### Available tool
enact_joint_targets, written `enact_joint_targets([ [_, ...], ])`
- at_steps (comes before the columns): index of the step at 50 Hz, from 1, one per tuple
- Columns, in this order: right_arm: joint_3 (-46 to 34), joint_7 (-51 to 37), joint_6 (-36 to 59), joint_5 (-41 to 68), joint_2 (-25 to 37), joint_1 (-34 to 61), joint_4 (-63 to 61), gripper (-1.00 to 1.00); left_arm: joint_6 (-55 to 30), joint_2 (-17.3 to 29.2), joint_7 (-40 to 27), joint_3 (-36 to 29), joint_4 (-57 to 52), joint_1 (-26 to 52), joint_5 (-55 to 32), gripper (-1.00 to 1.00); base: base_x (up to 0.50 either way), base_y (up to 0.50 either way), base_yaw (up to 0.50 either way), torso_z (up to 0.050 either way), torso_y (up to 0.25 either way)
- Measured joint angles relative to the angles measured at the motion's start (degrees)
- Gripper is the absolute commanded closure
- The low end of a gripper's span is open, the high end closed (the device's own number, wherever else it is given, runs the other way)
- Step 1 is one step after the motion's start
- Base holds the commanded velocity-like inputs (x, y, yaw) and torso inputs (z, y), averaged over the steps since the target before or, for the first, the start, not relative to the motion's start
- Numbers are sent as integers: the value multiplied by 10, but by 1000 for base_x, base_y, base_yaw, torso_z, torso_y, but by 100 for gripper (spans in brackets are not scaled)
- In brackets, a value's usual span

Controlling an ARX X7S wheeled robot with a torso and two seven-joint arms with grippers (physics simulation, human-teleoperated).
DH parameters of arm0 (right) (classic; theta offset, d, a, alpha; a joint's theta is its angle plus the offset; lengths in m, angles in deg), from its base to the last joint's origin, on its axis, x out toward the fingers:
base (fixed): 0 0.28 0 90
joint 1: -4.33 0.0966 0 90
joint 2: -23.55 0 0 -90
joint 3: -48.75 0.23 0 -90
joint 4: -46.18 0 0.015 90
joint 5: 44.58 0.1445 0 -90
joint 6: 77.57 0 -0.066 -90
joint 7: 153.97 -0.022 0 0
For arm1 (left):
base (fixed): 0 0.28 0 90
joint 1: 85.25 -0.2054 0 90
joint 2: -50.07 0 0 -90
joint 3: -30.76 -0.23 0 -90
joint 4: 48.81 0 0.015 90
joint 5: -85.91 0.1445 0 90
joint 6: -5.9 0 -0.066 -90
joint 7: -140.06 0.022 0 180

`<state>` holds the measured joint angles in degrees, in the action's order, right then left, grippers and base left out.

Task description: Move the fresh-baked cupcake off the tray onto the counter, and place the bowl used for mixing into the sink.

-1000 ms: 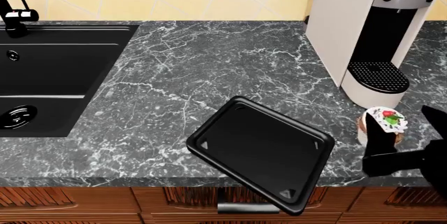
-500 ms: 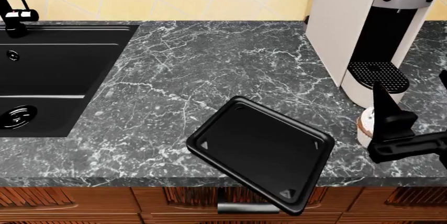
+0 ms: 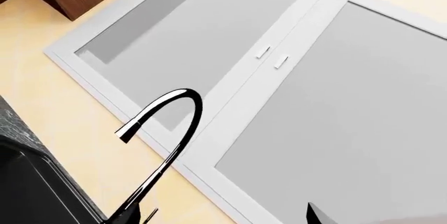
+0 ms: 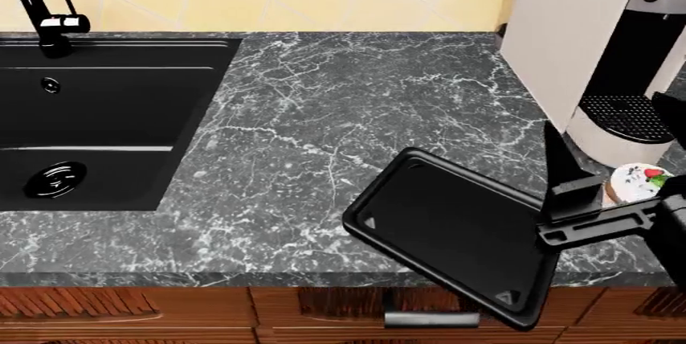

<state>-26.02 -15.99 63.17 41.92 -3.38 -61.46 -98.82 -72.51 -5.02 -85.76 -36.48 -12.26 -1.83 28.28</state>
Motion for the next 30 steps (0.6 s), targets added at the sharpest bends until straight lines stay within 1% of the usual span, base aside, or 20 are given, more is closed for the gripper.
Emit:
enact_joint_targets([
  [30,-34,-11,2,-3,7,37,-14,-100,4,2,-2,1,-1,-3,2,-100,0,500,0,0,0],
])
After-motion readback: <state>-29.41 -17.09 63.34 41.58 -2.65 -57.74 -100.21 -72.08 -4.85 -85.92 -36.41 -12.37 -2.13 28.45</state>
